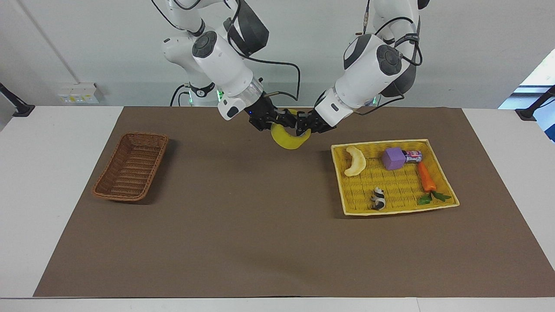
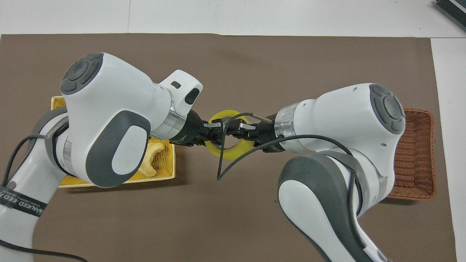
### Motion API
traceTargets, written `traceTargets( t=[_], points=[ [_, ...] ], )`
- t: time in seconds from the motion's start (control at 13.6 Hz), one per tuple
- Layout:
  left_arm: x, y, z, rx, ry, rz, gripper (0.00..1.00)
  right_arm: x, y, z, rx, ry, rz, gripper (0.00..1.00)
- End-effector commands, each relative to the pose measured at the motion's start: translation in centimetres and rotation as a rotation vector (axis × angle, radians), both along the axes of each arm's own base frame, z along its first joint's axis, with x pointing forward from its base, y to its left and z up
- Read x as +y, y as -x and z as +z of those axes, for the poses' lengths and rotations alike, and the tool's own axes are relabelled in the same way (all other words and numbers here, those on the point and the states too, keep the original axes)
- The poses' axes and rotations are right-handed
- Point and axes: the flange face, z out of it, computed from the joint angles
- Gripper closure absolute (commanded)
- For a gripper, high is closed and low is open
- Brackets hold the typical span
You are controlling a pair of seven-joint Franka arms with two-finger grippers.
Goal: Move tape to another basket
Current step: 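Grasp the tape with the right gripper while the left gripper releases it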
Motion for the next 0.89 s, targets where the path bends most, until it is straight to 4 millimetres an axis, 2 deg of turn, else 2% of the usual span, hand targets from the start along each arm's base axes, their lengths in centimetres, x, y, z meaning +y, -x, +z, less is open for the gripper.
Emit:
traceTargets(
  t=[0.0,0.3,0.44,0.81],
  points=[
    [0.2,0.8,1.3,-0.023,0.016,0.005,0.00,-1.1,0.3,1.0,0.024,-0.031,-0.009,1.00],
    [1.8,0.5,3.1,-0.049,0.015,0.037,0.00,-2.4,0.0,1.3,0.028,-0.017,-0.002,1.00],
    [3.8,-0.4,3.5,-0.045,0.008,0.065,0.00,-3.1,-0.1,2.0,0.028,-0.017,0.000,1.00],
    [9.3,-2.3,2.8,-0.051,-0.130,0.087,0.00,-8.6,-1.2,4.7,0.024,-0.021,0.022,1.00]
  ],
)
